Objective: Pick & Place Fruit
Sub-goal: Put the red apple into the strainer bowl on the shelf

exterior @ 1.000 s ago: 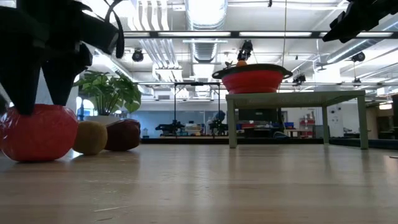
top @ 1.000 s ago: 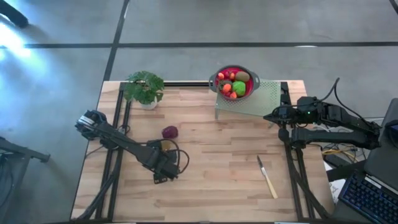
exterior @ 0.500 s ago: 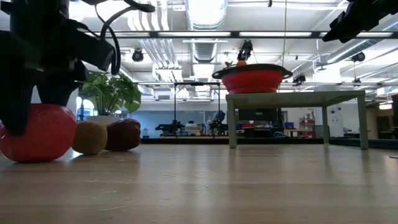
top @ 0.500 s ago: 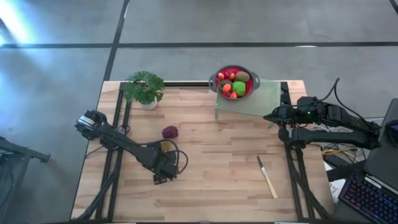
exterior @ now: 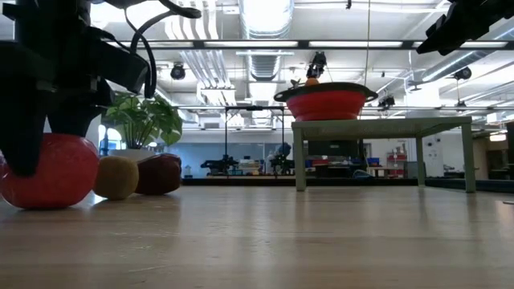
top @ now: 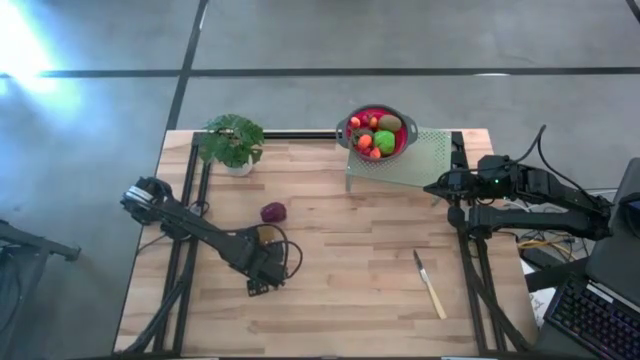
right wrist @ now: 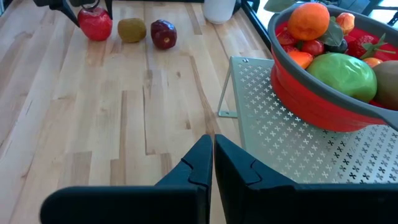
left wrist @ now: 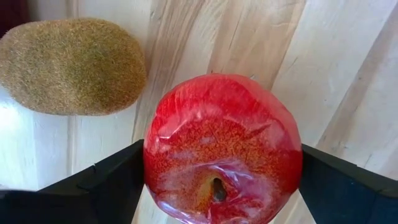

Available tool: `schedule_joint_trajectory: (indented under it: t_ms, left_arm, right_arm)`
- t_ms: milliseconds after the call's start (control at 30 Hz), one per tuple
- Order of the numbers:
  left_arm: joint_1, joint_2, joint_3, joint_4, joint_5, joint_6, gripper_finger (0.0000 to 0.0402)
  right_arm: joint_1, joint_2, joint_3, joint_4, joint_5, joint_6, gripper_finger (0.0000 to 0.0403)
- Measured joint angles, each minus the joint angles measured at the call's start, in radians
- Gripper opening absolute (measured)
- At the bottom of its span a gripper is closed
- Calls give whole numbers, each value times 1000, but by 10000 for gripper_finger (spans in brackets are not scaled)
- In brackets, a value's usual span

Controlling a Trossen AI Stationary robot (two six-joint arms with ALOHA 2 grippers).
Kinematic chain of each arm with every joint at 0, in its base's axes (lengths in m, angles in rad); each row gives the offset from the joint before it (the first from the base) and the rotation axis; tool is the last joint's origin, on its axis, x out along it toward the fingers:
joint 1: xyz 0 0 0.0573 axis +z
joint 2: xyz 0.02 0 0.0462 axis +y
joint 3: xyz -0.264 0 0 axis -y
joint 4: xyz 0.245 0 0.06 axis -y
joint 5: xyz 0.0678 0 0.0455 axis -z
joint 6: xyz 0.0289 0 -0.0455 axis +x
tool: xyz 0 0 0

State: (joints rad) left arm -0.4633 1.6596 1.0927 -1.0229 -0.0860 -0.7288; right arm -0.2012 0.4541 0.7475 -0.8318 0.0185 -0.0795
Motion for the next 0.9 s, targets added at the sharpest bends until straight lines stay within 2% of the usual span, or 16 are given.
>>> schedule_joint_trajectory:
  t_ms: [267,667,800,900]
  left_arm:
    - [3,0,11,3,65,11,367]
    - [7,-26,49,-2,286,-3,367]
    - [15,-32,66,18,295,-13,367]
    - [17,-32,68,95,295,-37,367]
  right_arm:
    - [0,0,0,0,0,0,13]
    - [0,0,0,0,0,0,13]
    - [0,0,0,0,0,0,13]
    - [0,0,0,0,0,-1,13]
